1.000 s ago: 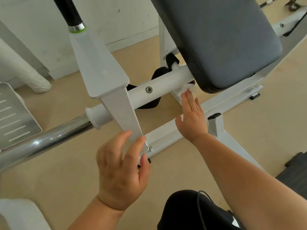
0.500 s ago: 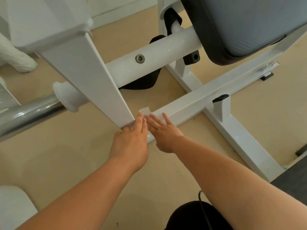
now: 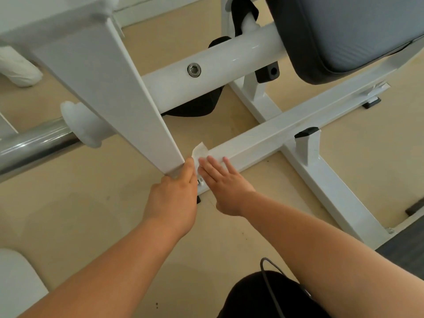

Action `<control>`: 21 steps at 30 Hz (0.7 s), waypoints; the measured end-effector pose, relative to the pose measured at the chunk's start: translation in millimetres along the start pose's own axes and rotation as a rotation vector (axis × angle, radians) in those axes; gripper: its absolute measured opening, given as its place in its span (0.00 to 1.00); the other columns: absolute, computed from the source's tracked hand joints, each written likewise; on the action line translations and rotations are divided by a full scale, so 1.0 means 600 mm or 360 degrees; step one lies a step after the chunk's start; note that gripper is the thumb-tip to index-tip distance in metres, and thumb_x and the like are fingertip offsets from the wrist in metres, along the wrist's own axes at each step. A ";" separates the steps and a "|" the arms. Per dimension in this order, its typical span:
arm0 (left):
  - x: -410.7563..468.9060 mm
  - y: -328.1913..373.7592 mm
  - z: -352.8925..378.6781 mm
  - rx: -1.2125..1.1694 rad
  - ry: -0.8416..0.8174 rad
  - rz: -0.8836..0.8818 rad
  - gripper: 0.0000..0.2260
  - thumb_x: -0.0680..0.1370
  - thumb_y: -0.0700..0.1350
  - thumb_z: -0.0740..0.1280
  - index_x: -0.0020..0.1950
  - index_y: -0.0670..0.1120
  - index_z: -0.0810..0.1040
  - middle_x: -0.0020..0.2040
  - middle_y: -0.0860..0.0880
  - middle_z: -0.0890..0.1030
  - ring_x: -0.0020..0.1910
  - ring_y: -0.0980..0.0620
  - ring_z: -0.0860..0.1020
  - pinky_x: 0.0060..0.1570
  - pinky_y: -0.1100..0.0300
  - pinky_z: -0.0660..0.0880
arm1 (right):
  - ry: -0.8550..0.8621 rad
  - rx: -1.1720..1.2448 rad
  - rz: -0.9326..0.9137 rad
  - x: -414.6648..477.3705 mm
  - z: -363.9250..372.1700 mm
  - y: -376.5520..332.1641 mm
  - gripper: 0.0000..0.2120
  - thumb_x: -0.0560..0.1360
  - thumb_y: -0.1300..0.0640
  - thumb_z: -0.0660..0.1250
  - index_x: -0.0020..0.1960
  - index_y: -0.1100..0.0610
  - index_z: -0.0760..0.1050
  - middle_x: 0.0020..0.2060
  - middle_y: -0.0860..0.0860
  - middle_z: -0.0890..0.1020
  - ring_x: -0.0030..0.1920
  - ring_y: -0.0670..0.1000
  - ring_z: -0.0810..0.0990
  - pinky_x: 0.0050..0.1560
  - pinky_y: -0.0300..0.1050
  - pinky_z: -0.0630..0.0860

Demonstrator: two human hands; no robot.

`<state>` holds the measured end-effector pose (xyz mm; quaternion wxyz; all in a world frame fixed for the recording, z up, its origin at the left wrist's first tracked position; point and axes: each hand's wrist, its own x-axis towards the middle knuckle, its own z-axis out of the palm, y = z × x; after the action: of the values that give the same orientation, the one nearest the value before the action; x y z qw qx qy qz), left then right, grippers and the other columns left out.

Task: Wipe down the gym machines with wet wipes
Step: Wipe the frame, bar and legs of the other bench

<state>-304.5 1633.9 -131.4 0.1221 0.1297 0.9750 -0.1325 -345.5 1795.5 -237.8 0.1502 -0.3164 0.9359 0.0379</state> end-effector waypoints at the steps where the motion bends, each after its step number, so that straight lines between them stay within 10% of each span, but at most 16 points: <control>1: 0.002 0.003 0.001 -0.0015 -0.0015 -0.0010 0.34 0.79 0.49 0.65 0.80 0.43 0.53 0.79 0.48 0.43 0.47 0.44 0.77 0.37 0.54 0.72 | 0.0006 -0.0023 -0.0047 0.000 0.002 0.010 0.44 0.76 0.58 0.56 0.82 0.56 0.31 0.80 0.54 0.29 0.79 0.55 0.27 0.79 0.63 0.34; 10: 0.062 0.058 0.034 -0.0338 -0.0517 -0.0149 0.39 0.79 0.44 0.63 0.82 0.43 0.40 0.80 0.46 0.29 0.55 0.42 0.79 0.42 0.54 0.73 | 0.0186 0.0172 0.0612 -0.005 -0.012 0.118 0.41 0.73 0.58 0.60 0.82 0.57 0.47 0.77 0.54 0.54 0.79 0.58 0.51 0.81 0.62 0.44; 21: 0.100 0.081 0.042 -0.0241 -0.0717 -0.0208 0.42 0.76 0.36 0.64 0.81 0.37 0.39 0.80 0.40 0.32 0.61 0.40 0.77 0.46 0.53 0.75 | 0.0179 -0.0083 0.0055 0.008 0.019 0.109 0.41 0.75 0.60 0.51 0.80 0.56 0.28 0.80 0.55 0.31 0.79 0.56 0.28 0.78 0.64 0.33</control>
<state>-341.5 1685.3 -182.2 0.3371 0.0241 0.9366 -0.0923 -385.7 1846.7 -251.7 0.0884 -0.3056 0.9469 0.0469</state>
